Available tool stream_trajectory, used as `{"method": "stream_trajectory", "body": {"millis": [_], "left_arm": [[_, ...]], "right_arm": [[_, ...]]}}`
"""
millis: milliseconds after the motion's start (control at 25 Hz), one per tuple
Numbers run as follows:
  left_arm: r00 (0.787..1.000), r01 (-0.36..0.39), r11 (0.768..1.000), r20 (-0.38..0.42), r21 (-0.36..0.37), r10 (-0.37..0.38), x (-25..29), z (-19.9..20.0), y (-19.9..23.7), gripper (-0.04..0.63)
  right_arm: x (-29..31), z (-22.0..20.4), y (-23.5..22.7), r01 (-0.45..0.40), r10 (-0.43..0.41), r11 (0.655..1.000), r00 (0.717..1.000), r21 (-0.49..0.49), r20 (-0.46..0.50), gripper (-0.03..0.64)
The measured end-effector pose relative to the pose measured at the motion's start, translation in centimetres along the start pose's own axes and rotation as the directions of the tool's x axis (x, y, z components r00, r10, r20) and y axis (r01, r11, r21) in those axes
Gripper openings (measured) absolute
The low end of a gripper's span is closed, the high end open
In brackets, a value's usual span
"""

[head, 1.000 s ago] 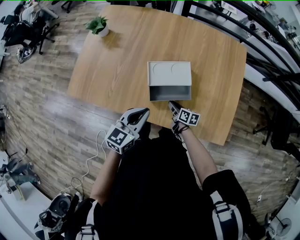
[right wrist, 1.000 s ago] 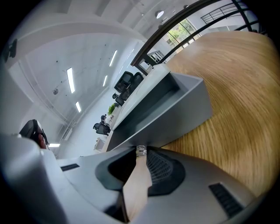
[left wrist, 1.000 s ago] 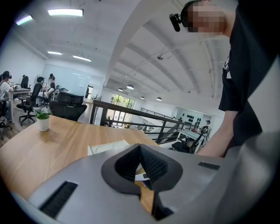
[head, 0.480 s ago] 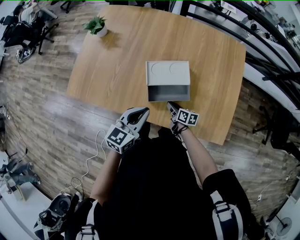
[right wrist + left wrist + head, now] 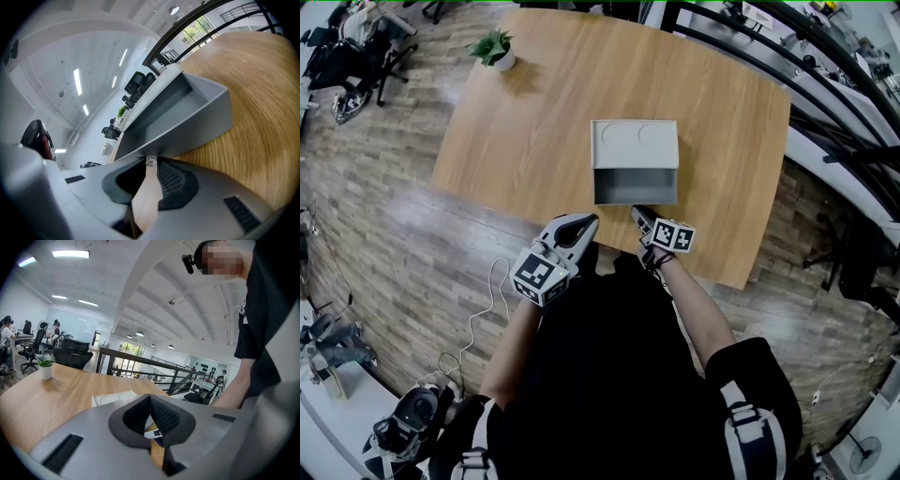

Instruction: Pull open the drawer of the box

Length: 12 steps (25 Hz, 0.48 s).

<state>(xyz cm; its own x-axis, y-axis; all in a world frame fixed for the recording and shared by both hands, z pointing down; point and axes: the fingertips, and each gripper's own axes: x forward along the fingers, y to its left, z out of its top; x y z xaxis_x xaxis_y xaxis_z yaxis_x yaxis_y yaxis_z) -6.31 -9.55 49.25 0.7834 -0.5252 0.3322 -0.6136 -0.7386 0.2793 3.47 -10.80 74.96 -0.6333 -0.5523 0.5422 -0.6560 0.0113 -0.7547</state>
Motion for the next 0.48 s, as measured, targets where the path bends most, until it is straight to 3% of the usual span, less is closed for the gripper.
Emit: {"method": "stream_trajectory", "body": {"millis": [480], "left_arm": [[1.000, -0.007, 1.000, 0.008, -0.009, 0.007, -0.46, -0.47, -0.68, 0.021]], "right_arm": [[-0.63, -1.05, -0.32, 0.006, -0.006, 1.000, 1.000, -0.011, -0.021, 0.084]]}}
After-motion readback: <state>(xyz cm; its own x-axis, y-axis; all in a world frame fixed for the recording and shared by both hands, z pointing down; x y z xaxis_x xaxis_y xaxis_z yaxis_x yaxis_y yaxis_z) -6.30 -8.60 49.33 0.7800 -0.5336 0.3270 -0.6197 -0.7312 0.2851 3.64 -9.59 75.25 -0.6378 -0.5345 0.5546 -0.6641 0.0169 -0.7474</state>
